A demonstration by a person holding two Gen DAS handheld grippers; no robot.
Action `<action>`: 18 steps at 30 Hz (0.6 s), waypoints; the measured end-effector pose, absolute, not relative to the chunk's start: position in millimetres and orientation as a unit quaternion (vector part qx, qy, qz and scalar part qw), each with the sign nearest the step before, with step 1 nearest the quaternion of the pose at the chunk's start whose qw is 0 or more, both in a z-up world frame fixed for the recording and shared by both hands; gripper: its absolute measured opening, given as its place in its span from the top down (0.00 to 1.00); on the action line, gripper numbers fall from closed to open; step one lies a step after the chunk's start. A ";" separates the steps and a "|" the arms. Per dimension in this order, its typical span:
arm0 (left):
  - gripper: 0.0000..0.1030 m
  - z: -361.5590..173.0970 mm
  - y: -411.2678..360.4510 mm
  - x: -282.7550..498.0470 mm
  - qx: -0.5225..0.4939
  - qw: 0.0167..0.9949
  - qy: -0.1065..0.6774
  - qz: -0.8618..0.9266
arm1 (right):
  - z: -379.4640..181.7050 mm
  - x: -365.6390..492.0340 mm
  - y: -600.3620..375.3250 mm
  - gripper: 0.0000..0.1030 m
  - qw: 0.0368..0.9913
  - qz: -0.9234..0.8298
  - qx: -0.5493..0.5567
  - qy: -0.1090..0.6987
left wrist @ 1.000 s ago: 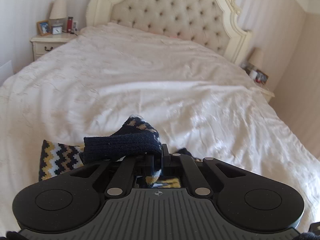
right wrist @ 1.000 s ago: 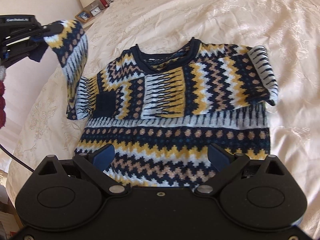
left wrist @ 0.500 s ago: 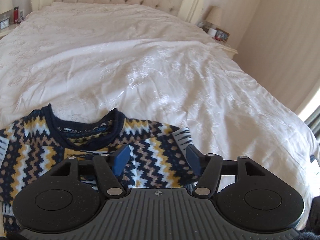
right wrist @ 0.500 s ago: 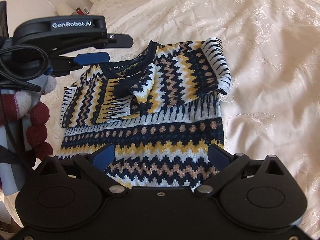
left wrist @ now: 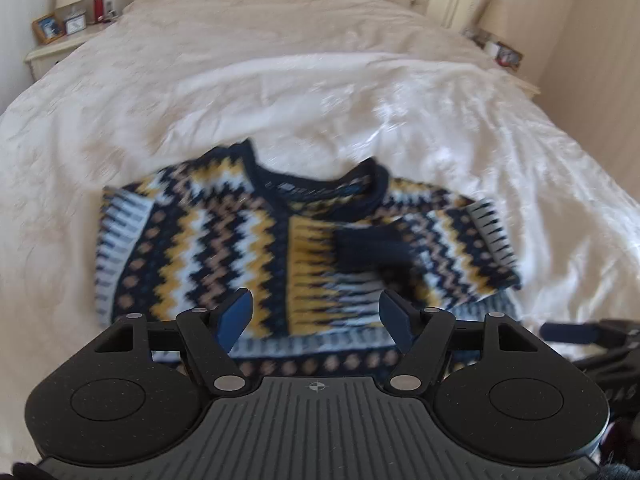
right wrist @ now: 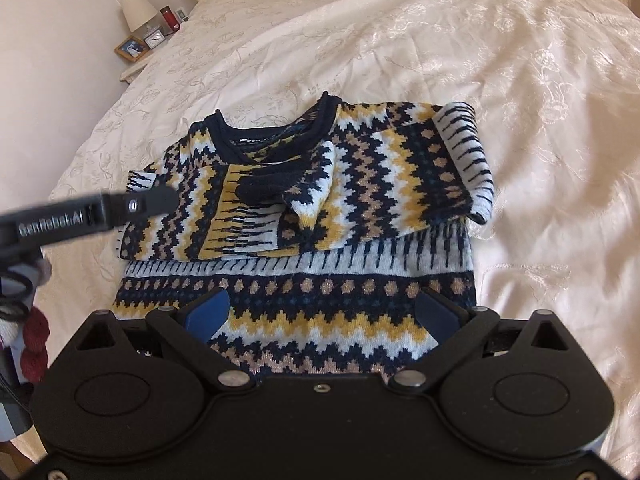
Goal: Fold small clothes
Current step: 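Lay the sleeve across the sweater body and open the left tool, then grasp the folded cuff on the chest with the right tool and straighten it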
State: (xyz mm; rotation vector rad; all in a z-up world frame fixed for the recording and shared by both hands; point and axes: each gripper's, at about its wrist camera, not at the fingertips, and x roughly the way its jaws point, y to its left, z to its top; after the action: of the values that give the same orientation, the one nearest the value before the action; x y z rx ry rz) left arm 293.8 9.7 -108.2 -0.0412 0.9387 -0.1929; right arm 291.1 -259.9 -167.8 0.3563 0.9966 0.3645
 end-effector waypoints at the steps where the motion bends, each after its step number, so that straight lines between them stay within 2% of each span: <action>1: 0.33 -115.7 20.1 291.2 -0.018 0.883 0.462 -0.079 | -165.9 294.3 -255.0 0.03 0.850 0.175 0.162 0.470; 12: 0.33 -185.0 95.4 277.9 -0.036 0.840 0.541 0.020 | -154.2 337.6 -200.2 0.03 0.867 0.195 0.053 0.456; 18: 0.28 -202.3 103.9 280.7 -0.062 0.830 0.554 0.025 | -168.0 364.2 -180.6 0.03 0.867 0.183 0.005 0.463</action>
State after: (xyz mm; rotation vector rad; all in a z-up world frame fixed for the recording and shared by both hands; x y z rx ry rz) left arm 280.7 103.9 -202.3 -0.1306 1.1764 0.0527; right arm 364.2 -180.6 -168.0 0.0105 0.9691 0.3838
